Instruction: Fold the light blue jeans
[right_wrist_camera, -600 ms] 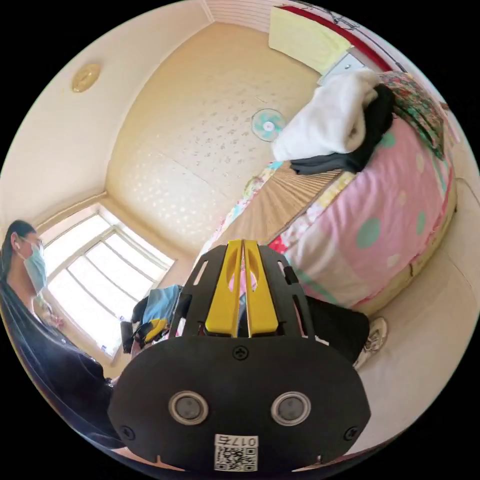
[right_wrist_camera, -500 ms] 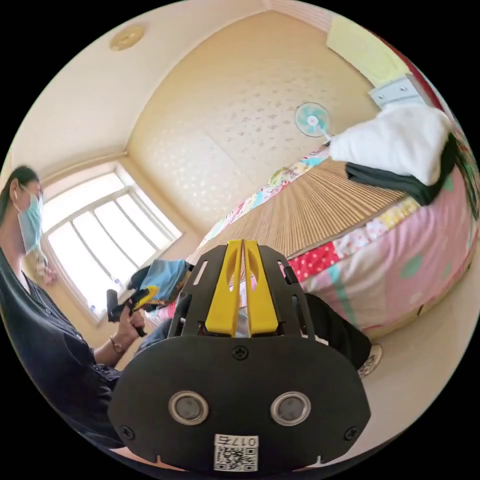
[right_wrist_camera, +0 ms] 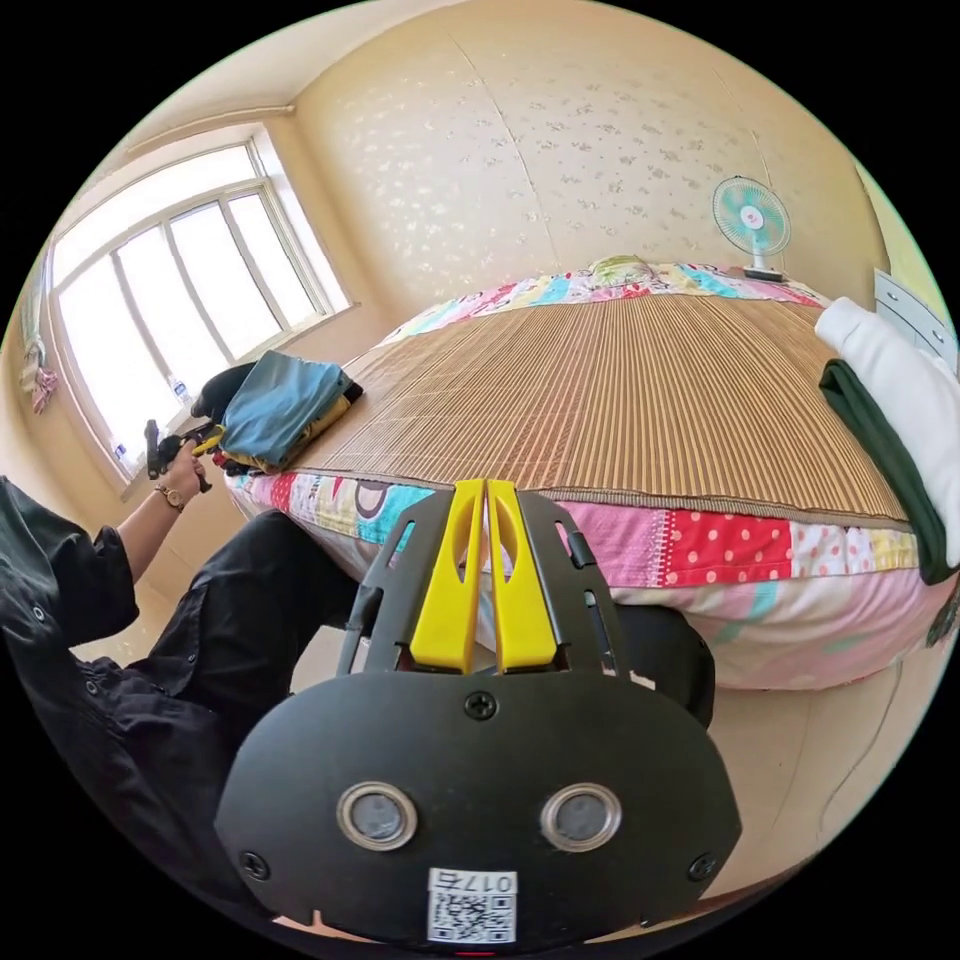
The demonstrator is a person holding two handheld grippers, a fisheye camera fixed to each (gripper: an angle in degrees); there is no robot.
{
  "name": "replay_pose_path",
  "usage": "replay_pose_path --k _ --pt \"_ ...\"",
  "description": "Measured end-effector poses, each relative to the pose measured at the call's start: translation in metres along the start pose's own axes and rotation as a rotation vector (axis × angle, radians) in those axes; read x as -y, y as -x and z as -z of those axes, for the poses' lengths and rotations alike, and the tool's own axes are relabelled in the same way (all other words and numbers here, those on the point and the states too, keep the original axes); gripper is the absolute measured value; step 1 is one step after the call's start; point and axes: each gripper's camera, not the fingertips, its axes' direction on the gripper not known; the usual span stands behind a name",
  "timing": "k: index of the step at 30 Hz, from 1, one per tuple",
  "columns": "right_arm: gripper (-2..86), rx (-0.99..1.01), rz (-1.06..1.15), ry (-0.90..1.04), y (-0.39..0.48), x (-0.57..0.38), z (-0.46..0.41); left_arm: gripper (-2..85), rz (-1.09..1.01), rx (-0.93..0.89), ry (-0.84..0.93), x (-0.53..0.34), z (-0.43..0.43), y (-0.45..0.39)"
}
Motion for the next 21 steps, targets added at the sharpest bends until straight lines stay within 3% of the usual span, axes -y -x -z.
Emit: replay_pose_path --k 2,4,5,10,15,18,21 --pt "0.5 0.045 -0.056 -0.013 -0.013 -0.003 -0.005 0.8 -0.045 -0.220 0.018 0.003 -0.007 -0.024" --pt "0.5 0.013 -0.072 -0.058 -0.015 -0.011 -0.005 -0.1 -0.061 -0.611 0.181 -0.011 -0.046 -0.079" --pt "0.5 -0.001 -0.051 -0.062 -0.011 -0.012 -0.006 -0.1 -0.077 -0.663 0.236 -0.020 -0.058 -0.099" --pt "0.5 -0.148 0.152 0.061 0.026 -0.013 -0.041 -0.3 -0.534 -0.784 0.634 -0.182 -0.107 -0.284" --pt "0.6 -0.197 0.100 0.063 0.015 -0.017 -0.051 0.2 -0.732 -0.963 0.951 -0.320 -0.093 -0.333" --pt "1.0 -0.140 0.019 0.028 -0.011 -0.021 -0.044 2.4 -0.782 -0.877 0.955 -0.335 -0.070 -0.320" --pt "2.0 -0.081 -0.031 0.024 -0.032 -0.022 -0.043 4.5 -0.658 -0.766 0.810 -0.292 -0.046 -0.279"
